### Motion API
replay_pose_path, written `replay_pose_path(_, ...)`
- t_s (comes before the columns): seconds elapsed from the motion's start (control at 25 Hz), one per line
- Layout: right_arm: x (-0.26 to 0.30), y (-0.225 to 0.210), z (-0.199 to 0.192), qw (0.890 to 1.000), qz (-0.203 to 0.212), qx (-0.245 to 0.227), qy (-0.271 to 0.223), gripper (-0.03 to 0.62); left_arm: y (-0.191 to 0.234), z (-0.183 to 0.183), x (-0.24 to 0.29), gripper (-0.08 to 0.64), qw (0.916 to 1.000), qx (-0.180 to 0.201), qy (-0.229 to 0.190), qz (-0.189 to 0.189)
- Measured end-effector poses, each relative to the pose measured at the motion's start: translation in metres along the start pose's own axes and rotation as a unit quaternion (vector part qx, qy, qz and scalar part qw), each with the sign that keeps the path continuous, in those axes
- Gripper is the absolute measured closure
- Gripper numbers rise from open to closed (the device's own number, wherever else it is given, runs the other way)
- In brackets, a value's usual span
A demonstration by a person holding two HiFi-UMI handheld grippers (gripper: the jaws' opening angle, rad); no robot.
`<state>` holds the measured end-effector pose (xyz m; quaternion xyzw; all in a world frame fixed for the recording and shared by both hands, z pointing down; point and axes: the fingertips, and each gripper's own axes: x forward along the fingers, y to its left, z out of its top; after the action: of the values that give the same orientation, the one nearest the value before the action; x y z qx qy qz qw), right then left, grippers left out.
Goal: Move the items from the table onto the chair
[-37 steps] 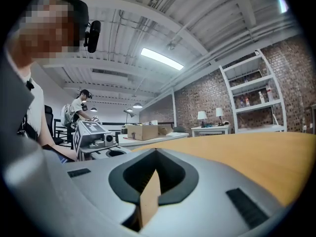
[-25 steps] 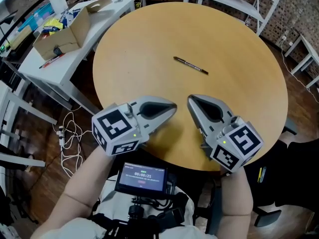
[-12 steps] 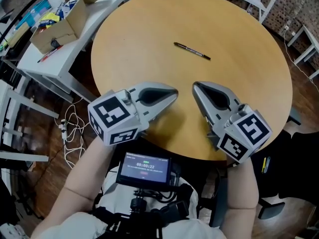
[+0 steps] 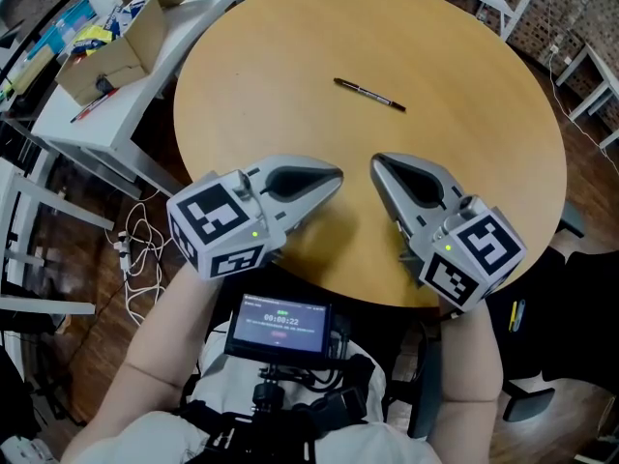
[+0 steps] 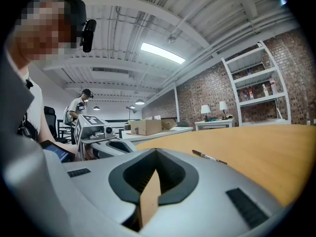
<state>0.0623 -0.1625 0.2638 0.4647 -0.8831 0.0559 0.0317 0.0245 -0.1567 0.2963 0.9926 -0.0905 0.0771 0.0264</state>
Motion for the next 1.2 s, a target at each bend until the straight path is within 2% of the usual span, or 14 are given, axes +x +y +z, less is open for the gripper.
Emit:
replay_pose_path(0.56,0.007,0.000,0.005,1.000,0.001,-0.021,0.011,0.586,0.000,0.001,0.001,0.551,1.0000,0.000,-0.001,-0.001)
replay_pose_path(0.96,0.016,-0.009,0.012,0.995,0.009,-0.088,0.038,0.584,-0.004,0.000,0.001,0.551,1.0000,-0.001,0.006,-0.002)
replay_pose_path(1.08,0.020,-0.016,0.008,0.991,0.019,-0.113,0.065,0.580,-0.009,0.004,0.002,0.551,0.9998,-0.010,0.014,-0.005)
replay_pose_path(1.16,0.026,-0.027,-0.001,0.986,0.020,-0.132,0.100,0.575,-0.008,0.003,0.001,0.551,0.9998,-0.011,0.014,-0.005)
replay_pose_path(1.2,0.030,-0.033,-0.005,0.982,0.019,-0.144,0.122,0.550,-0.008,0.003,0.001,0.551,0.9998,-0.011,0.014,-0.005)
